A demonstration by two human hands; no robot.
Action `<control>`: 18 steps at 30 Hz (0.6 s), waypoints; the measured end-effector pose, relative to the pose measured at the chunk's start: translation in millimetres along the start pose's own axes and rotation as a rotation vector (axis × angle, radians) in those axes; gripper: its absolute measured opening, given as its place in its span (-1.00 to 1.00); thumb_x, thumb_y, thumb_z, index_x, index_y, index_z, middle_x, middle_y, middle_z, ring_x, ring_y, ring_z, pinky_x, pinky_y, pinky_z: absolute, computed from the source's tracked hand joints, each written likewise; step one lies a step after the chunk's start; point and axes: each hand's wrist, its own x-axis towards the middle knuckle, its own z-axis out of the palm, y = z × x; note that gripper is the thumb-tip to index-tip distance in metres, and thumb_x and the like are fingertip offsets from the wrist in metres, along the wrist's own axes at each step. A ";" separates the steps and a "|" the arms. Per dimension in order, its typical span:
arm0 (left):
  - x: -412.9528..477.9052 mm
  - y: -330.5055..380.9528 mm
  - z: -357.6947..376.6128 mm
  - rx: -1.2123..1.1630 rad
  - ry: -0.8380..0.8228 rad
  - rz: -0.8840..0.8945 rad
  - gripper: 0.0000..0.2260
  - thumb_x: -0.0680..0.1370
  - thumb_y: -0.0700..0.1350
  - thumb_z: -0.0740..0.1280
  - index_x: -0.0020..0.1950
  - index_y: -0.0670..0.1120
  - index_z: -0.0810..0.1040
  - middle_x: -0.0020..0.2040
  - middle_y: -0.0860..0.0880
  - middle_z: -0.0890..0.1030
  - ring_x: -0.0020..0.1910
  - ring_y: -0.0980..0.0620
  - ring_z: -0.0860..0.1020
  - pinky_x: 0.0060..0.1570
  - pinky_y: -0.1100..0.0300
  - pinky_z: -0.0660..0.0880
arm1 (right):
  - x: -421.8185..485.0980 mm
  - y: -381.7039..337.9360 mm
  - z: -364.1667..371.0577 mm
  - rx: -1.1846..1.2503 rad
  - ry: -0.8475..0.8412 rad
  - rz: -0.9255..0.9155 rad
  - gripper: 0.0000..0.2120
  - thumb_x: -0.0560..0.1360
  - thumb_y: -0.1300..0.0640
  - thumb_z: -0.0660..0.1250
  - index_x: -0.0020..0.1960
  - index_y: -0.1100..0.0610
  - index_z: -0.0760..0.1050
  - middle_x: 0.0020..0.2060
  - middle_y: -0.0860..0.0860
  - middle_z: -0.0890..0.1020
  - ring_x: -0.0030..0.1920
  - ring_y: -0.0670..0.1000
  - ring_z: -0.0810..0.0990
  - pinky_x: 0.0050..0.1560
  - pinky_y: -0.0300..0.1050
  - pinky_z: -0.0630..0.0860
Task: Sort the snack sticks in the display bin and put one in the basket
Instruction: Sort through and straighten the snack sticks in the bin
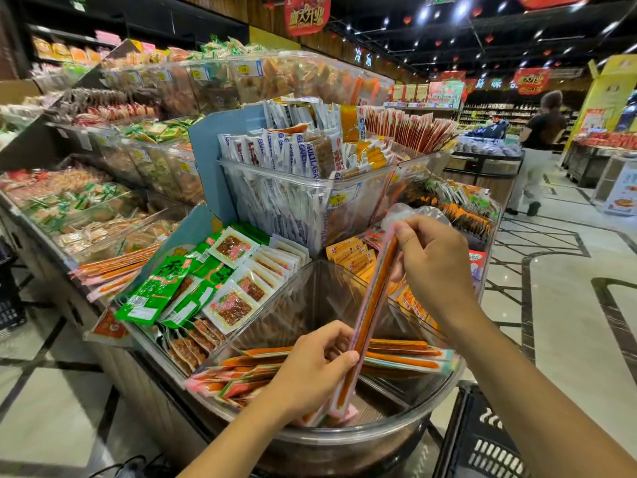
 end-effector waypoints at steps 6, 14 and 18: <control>0.5 -1.6 0.3 0.000 0.025 -0.007 -0.86 0.62 -0.14 0.35 0.07 0.11 0.59 -0.08 0.08 0.63 -0.04 0.10 0.60 0.06 0.11 0.58 | -0.6 -2.8 -2.3 0.050 -0.044 0.073 -0.75 0.68 0.13 0.21 -0.13 0.02 0.57 -0.41 0.08 0.65 -0.46 0.00 0.64 -0.35 -0.13 0.47; 0.7 0.7 -3.3 -0.075 0.114 0.015 -0.84 0.64 -0.16 0.32 0.10 0.10 0.59 -0.05 0.09 0.66 -0.02 0.07 0.62 0.00 0.21 0.55 | -19.6 7.0 11.3 0.055 -0.304 0.119 -0.93 0.55 0.10 0.43 -0.06 0.07 0.67 -0.23 -0.04 0.70 -0.26 -0.05 0.68 -0.23 -0.10 0.62; 1.8 0.3 -3.8 -0.090 0.151 0.008 -0.83 0.63 -0.15 0.33 0.11 0.12 0.59 -0.04 0.09 0.66 -0.03 0.06 0.64 -0.04 0.05 0.60 | -29.6 11.0 17.7 -0.035 -0.466 0.128 -0.90 0.54 0.09 0.45 -0.13 0.09 0.65 -0.30 0.00 0.70 -0.31 -0.05 0.69 -0.20 -0.02 0.66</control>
